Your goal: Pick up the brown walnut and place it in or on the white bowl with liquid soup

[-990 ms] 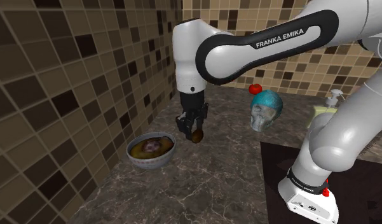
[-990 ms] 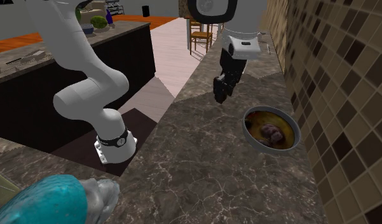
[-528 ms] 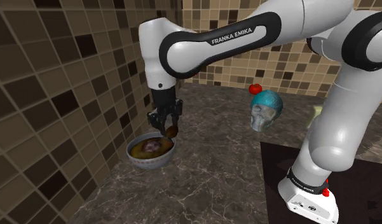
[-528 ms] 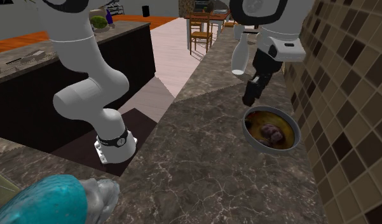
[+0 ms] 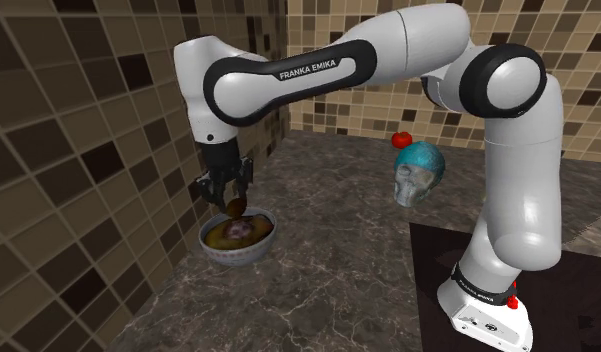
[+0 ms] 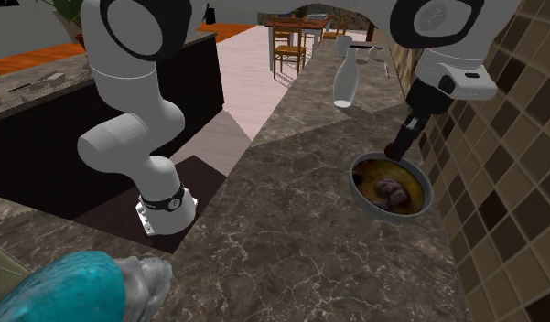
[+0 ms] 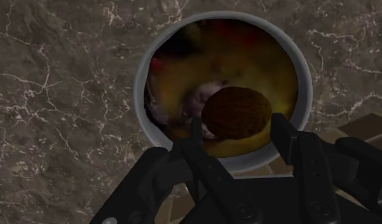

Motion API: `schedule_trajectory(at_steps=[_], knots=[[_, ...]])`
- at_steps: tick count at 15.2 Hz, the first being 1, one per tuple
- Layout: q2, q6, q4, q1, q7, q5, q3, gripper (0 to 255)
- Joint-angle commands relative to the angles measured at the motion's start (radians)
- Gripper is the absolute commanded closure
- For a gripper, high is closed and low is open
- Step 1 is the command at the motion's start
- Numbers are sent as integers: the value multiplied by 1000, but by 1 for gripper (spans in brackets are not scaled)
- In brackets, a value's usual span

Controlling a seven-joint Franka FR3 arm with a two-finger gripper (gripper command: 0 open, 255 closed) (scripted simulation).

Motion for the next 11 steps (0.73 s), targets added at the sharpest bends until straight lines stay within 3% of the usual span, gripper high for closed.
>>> schedule_trajectory(at_steps=[1, 11], knots=[[13, 22, -10, 4, 4, -6, -2, 255], [32, 147, -118, -1, 8, -18, -8, 255]])
